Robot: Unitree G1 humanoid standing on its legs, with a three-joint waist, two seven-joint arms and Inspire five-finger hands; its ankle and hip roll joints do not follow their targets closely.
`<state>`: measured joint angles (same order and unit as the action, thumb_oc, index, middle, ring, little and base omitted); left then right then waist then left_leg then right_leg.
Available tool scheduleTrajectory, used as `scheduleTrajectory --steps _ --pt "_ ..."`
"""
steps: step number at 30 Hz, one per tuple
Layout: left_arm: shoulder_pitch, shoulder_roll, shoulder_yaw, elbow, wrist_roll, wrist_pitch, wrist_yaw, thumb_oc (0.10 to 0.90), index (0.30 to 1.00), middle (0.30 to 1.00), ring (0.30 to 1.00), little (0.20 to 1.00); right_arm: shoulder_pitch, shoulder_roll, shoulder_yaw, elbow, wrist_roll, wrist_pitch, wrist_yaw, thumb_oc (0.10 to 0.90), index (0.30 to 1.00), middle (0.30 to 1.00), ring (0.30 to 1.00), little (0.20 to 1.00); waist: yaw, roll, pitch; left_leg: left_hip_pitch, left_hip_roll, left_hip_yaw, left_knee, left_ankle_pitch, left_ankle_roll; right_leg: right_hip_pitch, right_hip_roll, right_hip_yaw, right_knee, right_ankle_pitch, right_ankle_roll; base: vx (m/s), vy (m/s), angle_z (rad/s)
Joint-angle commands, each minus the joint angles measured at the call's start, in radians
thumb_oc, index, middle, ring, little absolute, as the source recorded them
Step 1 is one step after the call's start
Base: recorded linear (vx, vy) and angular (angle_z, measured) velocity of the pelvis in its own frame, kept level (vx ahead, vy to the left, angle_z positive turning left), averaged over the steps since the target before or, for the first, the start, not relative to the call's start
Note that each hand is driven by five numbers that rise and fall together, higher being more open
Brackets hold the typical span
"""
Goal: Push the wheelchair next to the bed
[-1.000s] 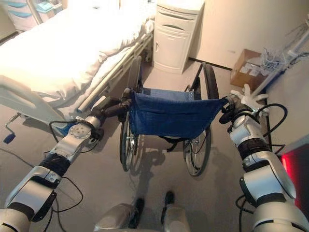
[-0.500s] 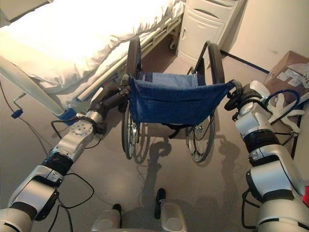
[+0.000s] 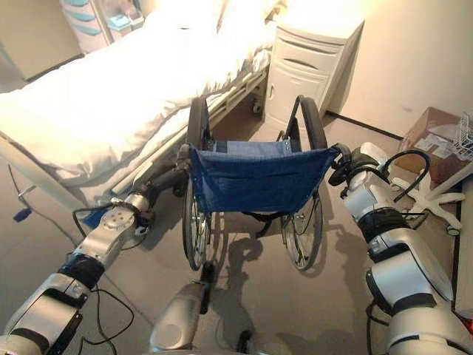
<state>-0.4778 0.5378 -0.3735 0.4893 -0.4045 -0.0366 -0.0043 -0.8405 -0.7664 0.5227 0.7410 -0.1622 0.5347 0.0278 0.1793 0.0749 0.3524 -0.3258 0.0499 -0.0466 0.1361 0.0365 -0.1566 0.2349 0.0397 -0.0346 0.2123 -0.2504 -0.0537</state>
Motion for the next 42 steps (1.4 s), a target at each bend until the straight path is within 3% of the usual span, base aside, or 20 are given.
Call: scheduleTrajectory --steps 1,4,5,8,16,17,19,21,23,25,27,29,30,34,35,37,38,40,41,42 --pt "-0.115 0.048 0.107 0.065 0.042 0.022 0.075 0.400 0.300 0.300 0.300 0.300 0.017 0.096 0.019 -0.122 0.057 -0.186 0.160 0.400 0.300 0.300 0.300 0.300 -0.041 -0.039 -0.042 0.062 -0.011 0.054 -0.055 0.135 0.100 0.038 -0.020 0.048 0.095 0.010 0.088 0.39 0.313 -0.74" --pt "-0.145 0.057 0.082 0.104 0.047 0.026 0.068 0.400 0.300 0.300 0.300 0.300 0.069 0.115 -0.001 -0.124 0.049 -0.173 0.163 0.400 0.300 0.300 0.300 0.300 -0.045 -0.055 -0.069 0.068 -0.011 0.066 0.049 0.075 0.121 0.048 -0.076 0.002 0.129 0.012 0.113 0.41 0.281 -0.39" --pt "-0.148 0.068 0.077 0.101 0.050 0.037 0.068 0.400 0.300 0.300 0.300 0.300 0.088 0.132 -0.004 -0.126 0.050 -0.166 0.153 0.400 0.300 0.300 0.300 0.300 -0.043 -0.068 -0.080 0.084 -0.024 0.075 0.074 0.046 0.136 0.036 -0.113 -0.022 0.155 0.067 0.144 0.39 0.256 0.13" --pt "-0.162 0.080 0.066 0.097 0.065 0.053 0.080 0.400 0.300 0.300 0.300 0.300 0.108 0.156 -0.009 -0.122 0.042 -0.174 0.129 0.400 0.300 0.300 0.300 0.300 -0.037 -0.082 -0.097 0.099 -0.038 0.086 0.081 0.031 0.153 0.027 -0.157 -0.043 0.168 0.131 0.177 0.30 0.218 -0.09" --pt "-0.196 0.077 0.046 0.087 0.091 0.060 0.094 0.400 0.300 0.300 0.300 0.300 0.073 0.182 -0.028 -0.047 0.051 -0.209 0.092 0.400 0.300 0.300 0.300 0.300 0.002 -0.106 -0.125 0.067 -0.087 0.097 0.113 -0.017 0.189 0.024 -0.246 -0.066 0.200 0.298 0.193 0.23 0.137 -0.29" --pt "-0.184 0.076 0.047 0.078 0.101 0.060 0.099 0.400 0.300 0.300 0.300 0.300 0.081 0.185 -0.032 -0.040 0.055 -0.220 0.086 0.400 0.300 0.300 0.300 0.300 0.012 -0.108 -0.135 0.068 -0.098 0.091 0.111 -0.027 0.202 0.014 -0.257 -0.069 0.246 0.346 0.200 0.20 0.095 -0.15" --pt "-0.157 0.065 0.051 0.073 0.106 0.050 0.115 0.400 0.300 0.300 0.300 0.300 0.103 0.187 -0.032 -0.034 0.050 -0.232 0.092 0.400 0.300 0.300 0.300 0.300 0.007 -0.101 -0.144 0.104 -0.103 0.087 0.088 -0.037 0.222 -0.044 -0.234 -0.065 0.361 0.377 0.203 0.39 0.167 -0.17" --pt "-0.129 0.051 0.058 0.069 0.117 0.044 0.122 0.400 0.300 0.300 0.300 0.300 0.131 0.186 -0.028 -0.038 0.043 -0.241 0.096 0.400 0.300 0.300 0.300 0.300 -0.007 -0.105 -0.149 0.133 -0.116 0.081 0.072 -0.039 0.234 -0.088 -0.193 -0.046 0.368 0.386 0.201 0.42 0.103 0.11" --pt "-0.093 0.043 0.064 0.062 0.123 0.021 0.132 0.400 0.300 0.300 0.300 0.300 0.165 0.181 -0.029 -0.064 0.036 -0.240 0.089 0.400 0.300 0.300 0.300 0.300 -0.041 -0.105 -0.133 0.186 -0.120 0.068 0.064 -0.055 0.239 -0.198 -0.179 -0.039 0.335 0.380 0.188 0.41 -0.028 0.01" --pt "-0.101 0.044 0.065 0.065 0.126 0.006 0.131 0.400 0.300 0.300 0.300 0.300 0.154 0.182 -0.021 -0.083 0.044 -0.217 0.072 0.400 0.300 0.300 0.300 0.300 -0.081 -0.093 -0.087 0.242 -0.117 0.035 0.070 -0.089 0.245 -0.385 -0.176 -0.030 0.322 0.370 0.172 0.28 -0.126 -0.06" --pt "-0.125 0.060 0.063 0.073 0.105 -0.017 0.121 0.400 0.300 0.300 0.300 0.300 0.116 0.173 -0.008 -0.101 0.070 -0.184 0.052 0.400 0.300 0.300 0.300 0.300 -0.126 -0.115 -0.033 0.259 -0.153 0.005 0.118 -0.155 0.255 -0.533 -0.187 -0.008 0.173 0.424 0.171 0.33 -0.229 0.30" --pt "-0.141 0.060 0.061 0.078 0.088 -0.022 0.118 0.400 0.300 0.300 0.300 0.300 0.097 0.162 -0.009 -0.111 0.071 -0.170 0.057 0.400 0.300 0.300 0.300 0.300 -0.158 -0.139 -0.012 0.297 -0.184 -0.028 0.140 -0.202 0.251 -0.583 -0.203 -0.008 -0.017 0.436 0.184 0.54 -0.256 1.11" --pt "-0.148 0.049 0.065 0.079 0.079 -0.023 0.125 0.400 0.300 0.300 0.300 0.300 0.080 0.153 -0.010 -0.120 0.058 -0.153 0.070 0.400 0.300 0.300 0.300 0.300 -0.176 -0.132 -0.001 0.333 -0.177 -0.057 0.149 -0.237 0.243 -0.578 -0.196 -0.013 -0.120 0.438 0.192 0.54 -0.234 1.40" --pt "-0.202 0.023 0.063 0.091 0.079 -0.012 0.136 0.400 0.300 0.300 0.300 0.300 -0.007 0.107 0.001 -0.096 0.087 -0.125 0.096 0.400 0.300 0.300 0.300 0.300 -0.199 -0.151 -0.013 0.330 -0.171 -0.077 0.201 -0.292 0.228 -0.544 -0.168 0.032 -0.111 0.419 0.185 0.37 -0.300 0.86" --pt "-0.206 0.016 0.059 0.102 0.067 -0.008 0.144 0.400 0.300 0.300 0.300 0.300 -0.015 0.107 0.006 -0.077 0.104 -0.131 0.103 0.400 0.300 0.300 0.300 0.300 -0.197 -0.151 -0.029 0.352 -0.134 -0.071 0.216 -0.299 0.208 -0.540 -0.180 0.014 -0.016 0.391 0.181 0.45 -0.329 0.48" --pt "-0.204 0.012 0.050 0.113 0.062 0.013 0.158 0.400 0.300 0.300 0.300 0.300 0.007 0.108 0.003 -0.075 0.114 -0.126 0.133 0.400 0.300 0.300 0.300 0.300 -0.213 -0.148 -0.054 0.427 -0.028 -0.034 0.240 -0.241 0.154 -0.515 -0.197 -0.045 0.047 0.364 0.168 0.50 -0.281 0.51" --pt "-0.203 0.012 0.050 0.113 0.060 0.014 0.159 0.400 0.300 0.300 0.300 0.300 0.009 0.108 0.002 -0.076 0.114 -0.126 0.135 0.400 0.300 0.300 0.300 0.300 -0.214 -0.147 -0.053 0.432 -0.023 -0.033 0.240 -0.239 0.151 -0.510 -0.197 -0.050 0.046 0.364 0.167 0.45 -0.213 0.36" --pt "-0.183 -0.005 0.050 0.111 0.071 0.021 0.166 0.400 0.300 0.300 0.300 0.300 0.049 0.098 -0.003 -0.076 0.103 -0.143 0.150 0.400 0.300 0.300 0.300 0.300 -0.245 -0.133 -0.084 0.514 0.067 -0.007 0.248 -0.089 0.104 -0.474 -0.167 -0.078 0.035 0.343 0.141 0.44 -0.192 0.18" --pt "-0.171 -0.007 0.052 0.103 0.068 0.025 0.176 0.400 0.300 0.300 0.300 0.300 0.072 0.098 -0.004 -0.084 0.099 -0.147 0.144 0.400 0.300 0.300 0.300 0.300 -0.245 -0.136 -0.092 0.501 0.075 0.002 0.308 -0.020 0.085 -0.441 -0.164 -0.100 0.015 0.331 0.126 0.43 -0.204 -0.07" --pt "-0.167 -0.006 0.053 0.102 0.062 0.025 0.179 0.400 0.300 0.300 0.300 0.300 0.083 0.098 -0.003 -0.089 0.102 -0.146 0.135 0.400 0.300 0.300 0.300 0.300 -0.240 -0.142 -0.093 0.467 0.069 0.006 0.363 0.005 0.082 -0.414 -0.163 -0.108 0.004 0.319 0.113 0.42 -0.204 0.02"
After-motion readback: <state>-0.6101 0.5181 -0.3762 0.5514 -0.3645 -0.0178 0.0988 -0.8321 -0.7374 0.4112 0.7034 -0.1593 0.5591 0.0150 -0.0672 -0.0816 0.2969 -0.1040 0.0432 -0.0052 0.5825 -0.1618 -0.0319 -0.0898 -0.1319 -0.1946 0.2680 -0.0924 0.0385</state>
